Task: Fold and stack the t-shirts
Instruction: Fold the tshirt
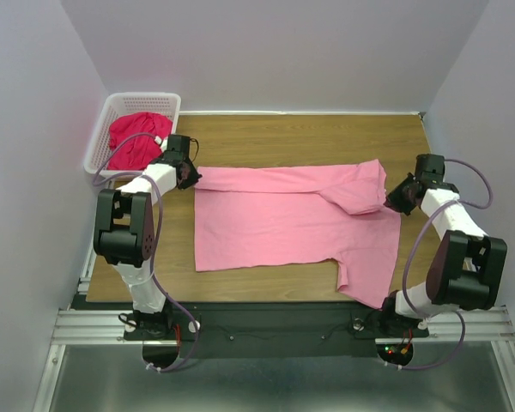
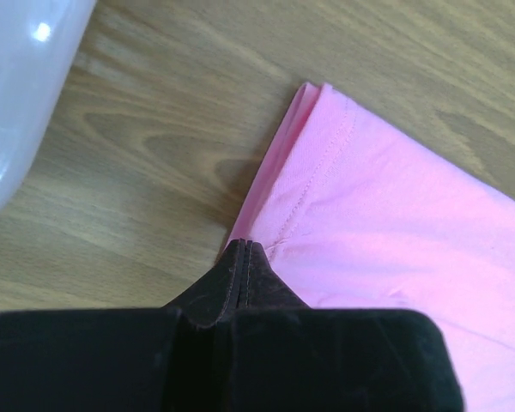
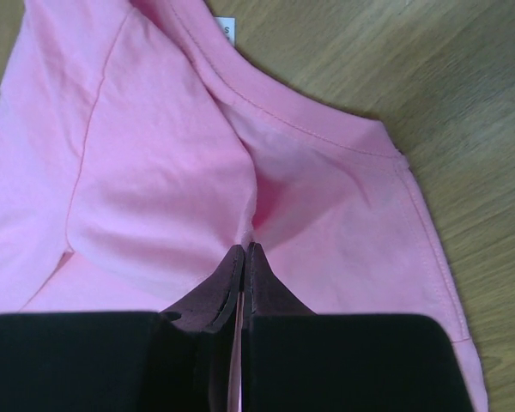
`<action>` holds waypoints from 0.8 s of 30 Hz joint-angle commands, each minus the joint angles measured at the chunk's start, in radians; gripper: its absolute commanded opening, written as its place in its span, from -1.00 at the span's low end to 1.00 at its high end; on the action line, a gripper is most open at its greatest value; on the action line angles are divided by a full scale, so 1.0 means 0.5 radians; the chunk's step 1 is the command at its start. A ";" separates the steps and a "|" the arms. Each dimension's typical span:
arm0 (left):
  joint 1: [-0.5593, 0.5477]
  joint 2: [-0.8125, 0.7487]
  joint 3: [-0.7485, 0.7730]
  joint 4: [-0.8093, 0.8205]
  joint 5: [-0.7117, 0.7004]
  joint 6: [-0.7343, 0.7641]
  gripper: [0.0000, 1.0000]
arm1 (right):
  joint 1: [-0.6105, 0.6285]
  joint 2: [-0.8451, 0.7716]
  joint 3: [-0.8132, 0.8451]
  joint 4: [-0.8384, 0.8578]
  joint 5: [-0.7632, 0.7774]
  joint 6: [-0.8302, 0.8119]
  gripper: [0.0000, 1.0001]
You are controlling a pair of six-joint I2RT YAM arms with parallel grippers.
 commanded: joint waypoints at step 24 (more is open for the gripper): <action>0.007 -0.119 -0.255 0.145 -0.012 -0.099 -1.00 | -0.010 0.059 -0.024 0.050 0.189 -0.111 -0.99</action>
